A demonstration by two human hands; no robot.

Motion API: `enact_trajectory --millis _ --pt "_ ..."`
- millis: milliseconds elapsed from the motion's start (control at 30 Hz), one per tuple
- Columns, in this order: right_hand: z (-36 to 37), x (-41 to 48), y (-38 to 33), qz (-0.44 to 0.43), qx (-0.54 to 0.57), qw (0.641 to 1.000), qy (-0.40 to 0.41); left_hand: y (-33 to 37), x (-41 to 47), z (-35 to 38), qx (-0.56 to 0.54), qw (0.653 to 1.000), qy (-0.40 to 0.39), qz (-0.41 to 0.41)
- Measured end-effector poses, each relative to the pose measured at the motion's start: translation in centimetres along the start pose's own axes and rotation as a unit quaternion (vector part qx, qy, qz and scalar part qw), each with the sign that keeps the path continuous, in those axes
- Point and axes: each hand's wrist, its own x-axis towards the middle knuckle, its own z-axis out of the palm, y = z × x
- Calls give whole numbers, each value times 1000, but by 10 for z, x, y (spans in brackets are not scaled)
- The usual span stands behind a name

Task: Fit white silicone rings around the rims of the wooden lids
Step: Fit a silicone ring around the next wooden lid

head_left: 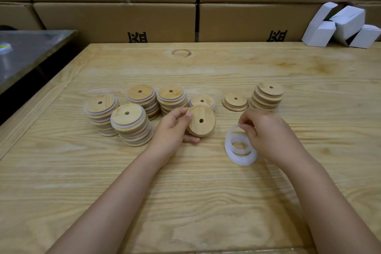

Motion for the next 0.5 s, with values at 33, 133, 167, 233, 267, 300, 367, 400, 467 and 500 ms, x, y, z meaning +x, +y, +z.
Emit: enact_trajectory --millis 33,133,167,233,267,300,367,400,467,500 --pt "-1 0 0 -1 30 1000 1 0 0 0 -1 1000 -5 5" --pt "-4 0 -4 17 169 985 -5 1 -1 -1 -4 1000 -13 21" --pt "-5 -1 -6 26 226 974 -10 1 -1 -1 -4 1000 -12 26" --pt "-4 -1 -13 35 320 947 -12 1 -2 -2 -8 999 -9 36" --pt "-2 -1 -17 33 343 939 -5 1 -3 -2 -13 999 -10 43" --pt "0 -2 -21 29 353 935 4 1 -4 -2 -17 998 -13 51" --pt "5 -3 -27 17 358 933 18 1 -7 0 -19 997 -26 67" --pt "8 -3 -30 15 360 932 24 1 -9 1 -17 997 -34 74" --pt "13 -4 -34 11 360 932 39 0 -11 3 -2 995 -46 85" --pt "16 -4 -36 8 355 933 52 0 -11 3 5 995 -47 88"
